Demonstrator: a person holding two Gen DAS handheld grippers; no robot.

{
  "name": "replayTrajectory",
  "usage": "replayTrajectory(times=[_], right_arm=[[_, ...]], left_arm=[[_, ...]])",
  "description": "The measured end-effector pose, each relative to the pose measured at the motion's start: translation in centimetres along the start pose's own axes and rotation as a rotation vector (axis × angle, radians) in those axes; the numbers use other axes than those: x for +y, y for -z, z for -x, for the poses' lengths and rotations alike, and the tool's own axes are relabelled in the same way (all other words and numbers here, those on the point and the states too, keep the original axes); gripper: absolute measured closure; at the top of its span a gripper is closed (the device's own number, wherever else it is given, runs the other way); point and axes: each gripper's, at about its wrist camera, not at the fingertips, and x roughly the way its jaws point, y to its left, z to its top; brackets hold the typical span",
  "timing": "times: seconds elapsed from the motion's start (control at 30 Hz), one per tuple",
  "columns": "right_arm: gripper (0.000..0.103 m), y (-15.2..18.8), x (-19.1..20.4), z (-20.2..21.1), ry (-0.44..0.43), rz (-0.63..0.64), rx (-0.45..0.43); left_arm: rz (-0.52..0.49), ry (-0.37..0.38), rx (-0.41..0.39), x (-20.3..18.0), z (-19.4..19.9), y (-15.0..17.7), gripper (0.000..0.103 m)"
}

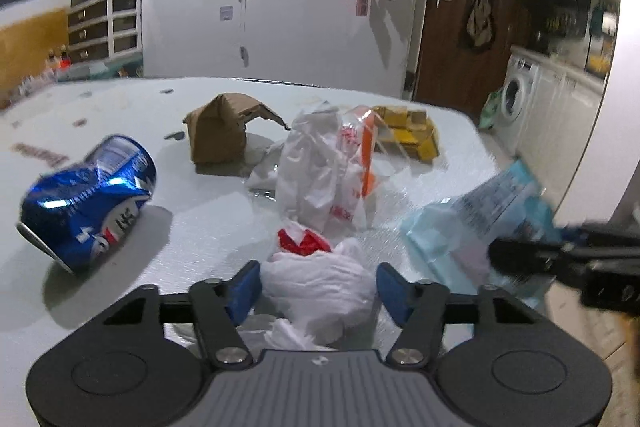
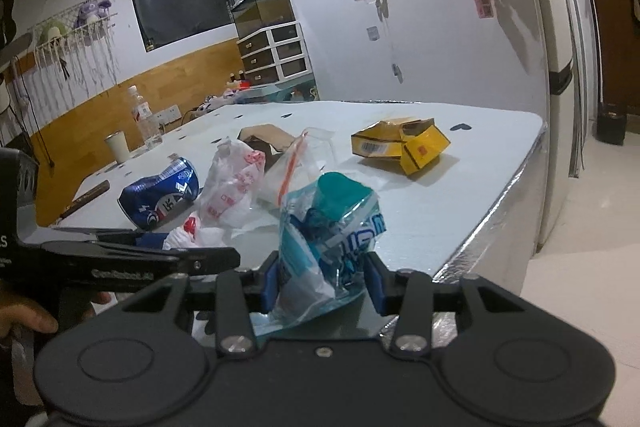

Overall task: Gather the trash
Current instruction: 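Carry the white bag and light-blue bag in both grippers over the bin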

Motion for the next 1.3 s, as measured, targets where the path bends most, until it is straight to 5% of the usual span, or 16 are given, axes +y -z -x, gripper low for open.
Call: replayTrajectory(times=[0.3,0.77,1.3], right_arm=[[0.059,0.0,0.6,0.9,0.037,0.03,-0.011],[0.059,-0.1,0.3,5.0,0.111,0.091,-0.065],[0.059,1.5,-2.8,13.8,0.266,0.084,-0.126]], left_arm=[[-0.054,-0.04,-0.042,-1.0,1.0,0.1,0.05],[-0.017,0.003,-0.122,-3.9,4.7,-0.4,0.05],[-0.095,0.124,-0.162,-11.9,7.2,-0.1,0.05]])
